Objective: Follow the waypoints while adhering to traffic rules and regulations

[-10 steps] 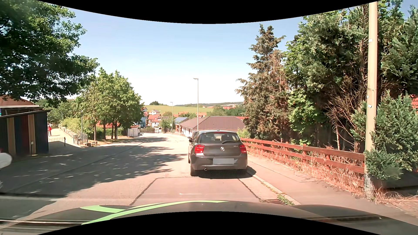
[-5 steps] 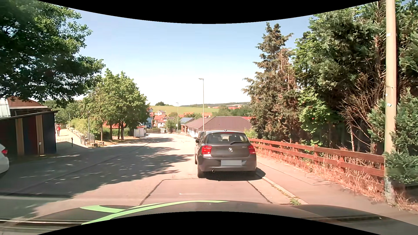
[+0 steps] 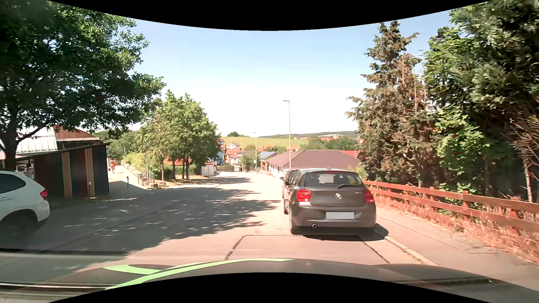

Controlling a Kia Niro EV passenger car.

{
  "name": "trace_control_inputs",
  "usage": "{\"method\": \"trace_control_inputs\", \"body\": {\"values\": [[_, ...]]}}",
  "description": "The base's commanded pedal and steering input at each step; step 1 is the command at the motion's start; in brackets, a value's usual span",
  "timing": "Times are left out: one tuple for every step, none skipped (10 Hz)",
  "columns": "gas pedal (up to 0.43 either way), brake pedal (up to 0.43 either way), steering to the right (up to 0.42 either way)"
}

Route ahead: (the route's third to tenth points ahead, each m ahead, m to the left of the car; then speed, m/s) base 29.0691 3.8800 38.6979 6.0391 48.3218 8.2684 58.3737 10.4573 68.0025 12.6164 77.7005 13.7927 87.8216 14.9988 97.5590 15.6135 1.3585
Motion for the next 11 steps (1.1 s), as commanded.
{"method": "trace_control_inputs", "body": {"values": [[0.000, 0.000, -0.846], [0.000, 0.000, -0.826], [0.000, 0.000, -0.804], [0.000, 0.000, -0.771], [0.000, 0.000, -0.714], [0.000, 0.000, -0.656], [0.000, 0.000, -0.577], [0.000, 0.000, -0.461], [0.000, 0.000, -0.345], [0.000, 0.000, -0.205], [0.000, 0.000, -0.103]]}}
